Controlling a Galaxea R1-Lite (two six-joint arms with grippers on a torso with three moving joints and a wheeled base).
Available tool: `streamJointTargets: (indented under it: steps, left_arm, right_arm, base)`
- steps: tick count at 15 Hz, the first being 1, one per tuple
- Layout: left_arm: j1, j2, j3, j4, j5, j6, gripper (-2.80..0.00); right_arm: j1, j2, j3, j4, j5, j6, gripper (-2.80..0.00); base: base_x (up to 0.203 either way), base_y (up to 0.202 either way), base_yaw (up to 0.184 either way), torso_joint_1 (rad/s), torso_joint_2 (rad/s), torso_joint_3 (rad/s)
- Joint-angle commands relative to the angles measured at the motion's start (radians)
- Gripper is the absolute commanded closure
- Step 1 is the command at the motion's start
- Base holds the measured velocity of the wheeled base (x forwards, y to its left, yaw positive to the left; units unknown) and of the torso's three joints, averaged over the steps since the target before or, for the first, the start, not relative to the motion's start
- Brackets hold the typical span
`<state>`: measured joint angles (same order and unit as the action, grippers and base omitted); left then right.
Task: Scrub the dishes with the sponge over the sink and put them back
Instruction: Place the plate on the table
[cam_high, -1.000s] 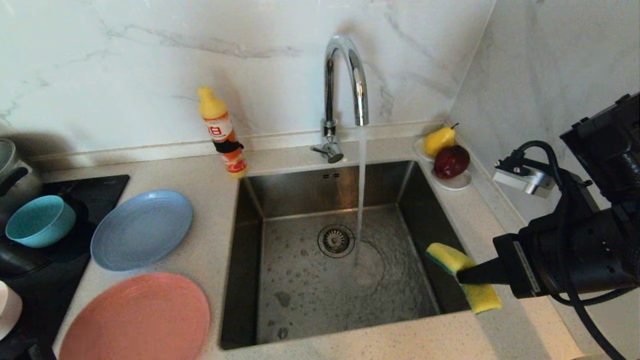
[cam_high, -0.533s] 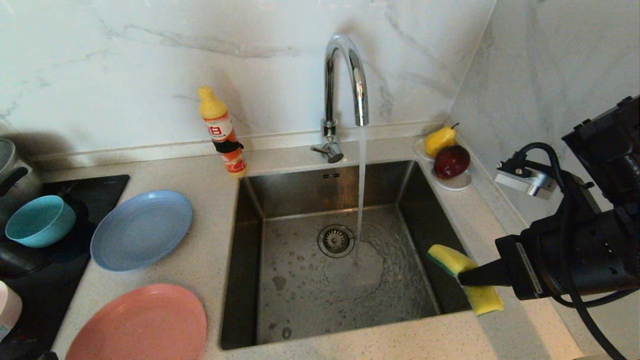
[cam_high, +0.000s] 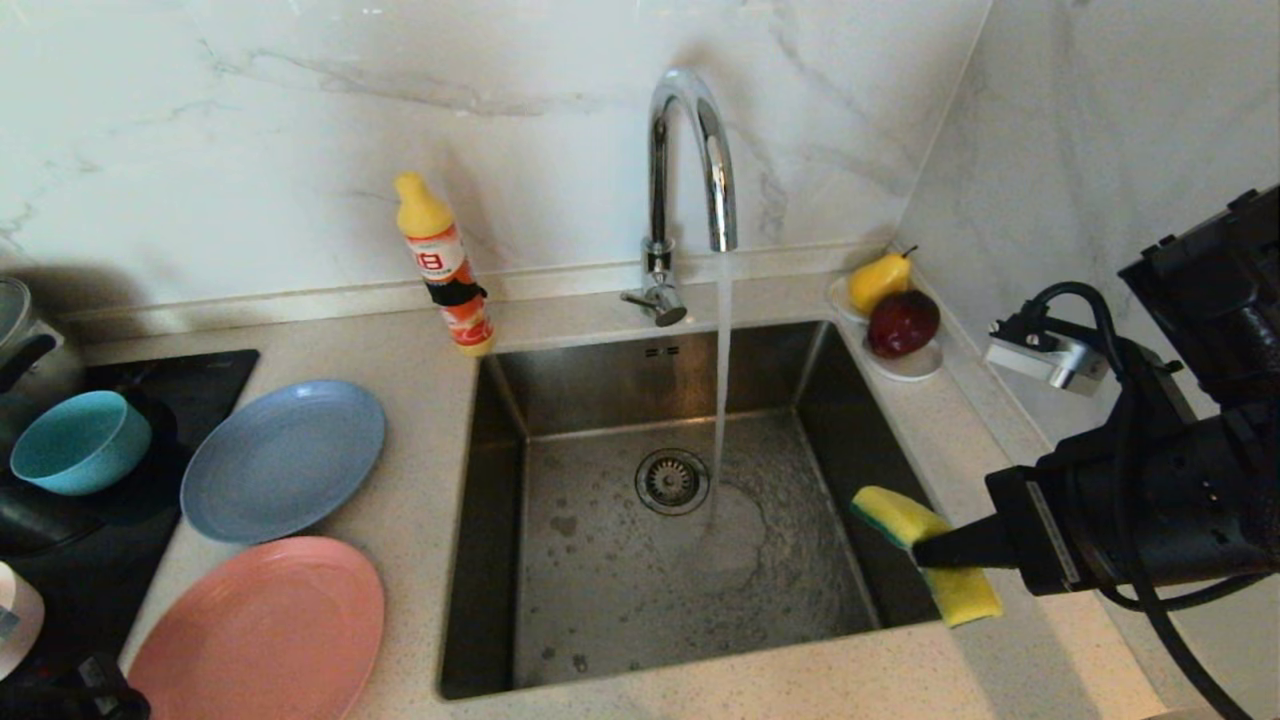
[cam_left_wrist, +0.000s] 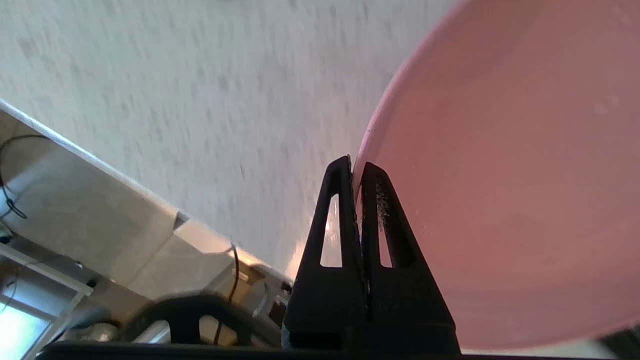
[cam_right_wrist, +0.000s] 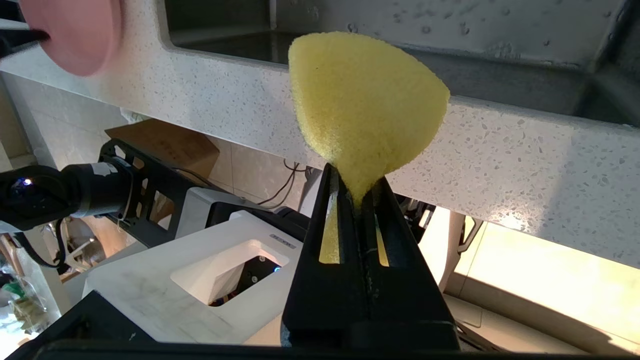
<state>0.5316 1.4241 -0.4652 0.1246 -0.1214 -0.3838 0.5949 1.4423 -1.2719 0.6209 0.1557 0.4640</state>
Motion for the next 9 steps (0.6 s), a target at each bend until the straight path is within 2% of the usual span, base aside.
streamJointTargets:
  steps: [1,3,9]
  left_arm:
    - [0.019,0.070,-0.010,-0.049,0.000,0.000,0.00]
    - [0.036,0.099,-0.020,-0.095,-0.001,-0.004,0.00]
    - [0.096,0.113,-0.079,-0.085,-0.004,0.020,0.00]
  right_arm:
    - [0.000,0.010,0.000,0.003,0.002,0.001,0.00]
    - [0.002,0.015,0.002,0.003,0.002,0.002,0.00]
    - [0.000,0.035,0.009,-0.022,0.002,0.002,0.00]
  base:
    - [0.000,0.000,0.000,0.000,0.00,0.000]
    - [0.000,0.000,0.000,0.000,0.00,0.000]
    - [0.000,0.000,0.000,0.000,0.00,0.000]
